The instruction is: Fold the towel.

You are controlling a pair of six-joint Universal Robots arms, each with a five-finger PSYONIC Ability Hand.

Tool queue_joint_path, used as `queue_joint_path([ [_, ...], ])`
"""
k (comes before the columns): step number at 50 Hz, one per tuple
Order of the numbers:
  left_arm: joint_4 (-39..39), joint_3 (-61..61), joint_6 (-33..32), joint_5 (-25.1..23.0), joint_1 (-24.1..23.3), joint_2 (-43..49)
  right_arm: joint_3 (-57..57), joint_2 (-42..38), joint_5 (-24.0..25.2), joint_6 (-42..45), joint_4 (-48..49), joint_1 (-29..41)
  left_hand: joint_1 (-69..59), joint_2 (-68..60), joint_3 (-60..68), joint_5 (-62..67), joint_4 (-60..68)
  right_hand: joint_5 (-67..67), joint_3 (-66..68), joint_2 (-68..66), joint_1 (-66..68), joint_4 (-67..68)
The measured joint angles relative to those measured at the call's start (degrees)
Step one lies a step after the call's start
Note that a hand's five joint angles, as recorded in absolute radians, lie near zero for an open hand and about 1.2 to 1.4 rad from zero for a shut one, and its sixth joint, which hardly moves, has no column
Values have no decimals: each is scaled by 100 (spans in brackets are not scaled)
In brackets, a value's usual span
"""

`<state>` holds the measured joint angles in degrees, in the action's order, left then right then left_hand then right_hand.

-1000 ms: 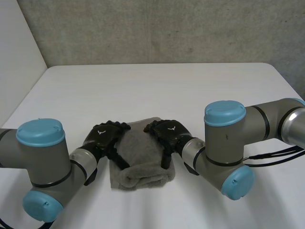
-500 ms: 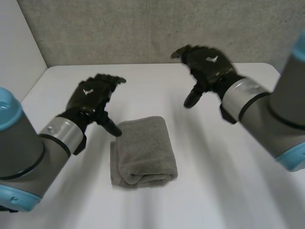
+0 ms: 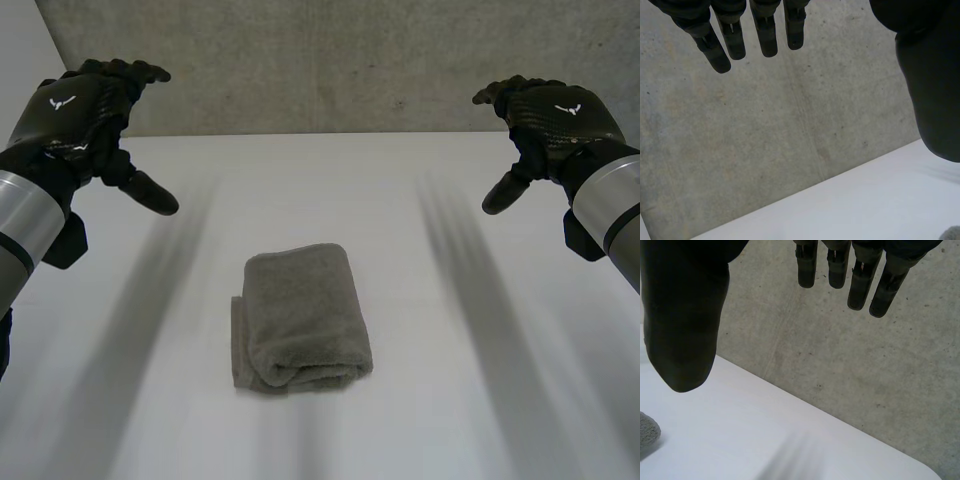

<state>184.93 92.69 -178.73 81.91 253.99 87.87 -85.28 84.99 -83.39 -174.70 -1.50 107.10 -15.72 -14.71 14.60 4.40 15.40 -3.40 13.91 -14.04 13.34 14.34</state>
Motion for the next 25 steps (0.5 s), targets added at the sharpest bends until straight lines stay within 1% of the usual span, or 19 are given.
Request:
queue_joint_path([
  [25,-53,-14,23,-8,-43,61,-38,75,-2,-2,1,3,0,-3,1,1,0,-1,1,-1,6,1],
])
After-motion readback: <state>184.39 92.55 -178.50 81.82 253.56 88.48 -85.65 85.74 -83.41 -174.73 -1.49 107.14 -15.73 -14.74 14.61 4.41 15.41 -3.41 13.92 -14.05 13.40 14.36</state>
